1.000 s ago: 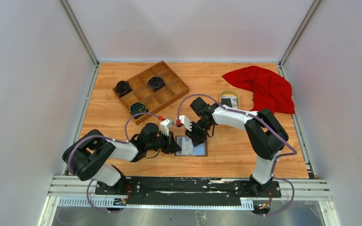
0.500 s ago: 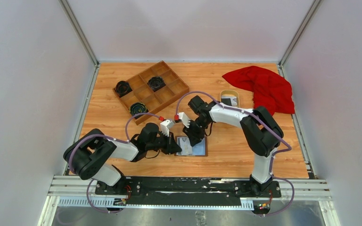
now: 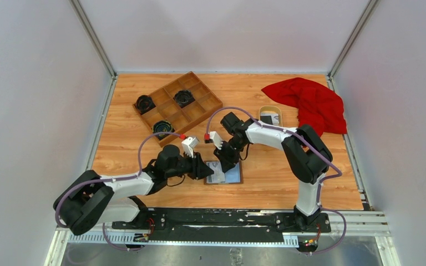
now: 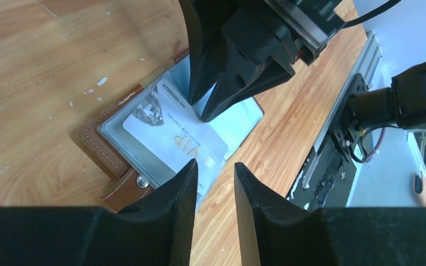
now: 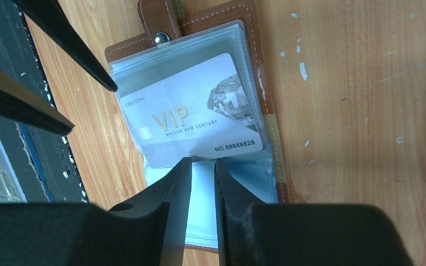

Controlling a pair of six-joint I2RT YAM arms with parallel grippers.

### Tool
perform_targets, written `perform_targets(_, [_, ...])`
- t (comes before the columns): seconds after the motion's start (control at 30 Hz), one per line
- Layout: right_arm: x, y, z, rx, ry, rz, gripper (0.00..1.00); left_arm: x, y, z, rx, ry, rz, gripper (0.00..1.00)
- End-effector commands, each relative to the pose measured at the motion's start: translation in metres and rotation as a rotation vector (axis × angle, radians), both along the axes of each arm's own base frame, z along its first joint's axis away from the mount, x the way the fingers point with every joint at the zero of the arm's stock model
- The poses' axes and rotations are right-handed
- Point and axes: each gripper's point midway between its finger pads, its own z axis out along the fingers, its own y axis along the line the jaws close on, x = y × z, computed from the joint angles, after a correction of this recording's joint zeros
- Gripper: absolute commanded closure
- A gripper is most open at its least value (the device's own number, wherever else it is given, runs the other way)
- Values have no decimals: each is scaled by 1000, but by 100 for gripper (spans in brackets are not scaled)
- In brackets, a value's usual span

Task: Put the credit cards into the card holder
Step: Insert the credit card into the card holder.

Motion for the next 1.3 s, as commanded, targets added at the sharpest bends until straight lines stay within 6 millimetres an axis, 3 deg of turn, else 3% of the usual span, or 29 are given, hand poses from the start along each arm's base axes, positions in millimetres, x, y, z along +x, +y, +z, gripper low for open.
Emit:
perform_targets(0.0, [-8, 1, -3, -6, 31, 5, 74, -3, 16, -16, 67, 40, 60, 65])
perform_targets(0.27, [-13, 3, -6, -4, 80, -11, 75, -10, 38, -56, 167, 147, 141, 64])
perform_targets(0.43, [-16, 5, -8, -2, 113, -24, 75, -11, 39, -64, 188, 171, 143, 57])
perform_targets(0.63, [-19, 10, -10, 9, 157, -37, 75, -18, 34, -71, 200, 212, 96, 57])
perform_targets(1.1, [-14, 16, 3, 87, 187, -69, 75, -16, 31, -67, 186, 211, 90, 59])
perform_targets(1.27, [-9, 8, 20, 109, 95, -5, 73, -8, 36, -54, 154, 159, 142, 58])
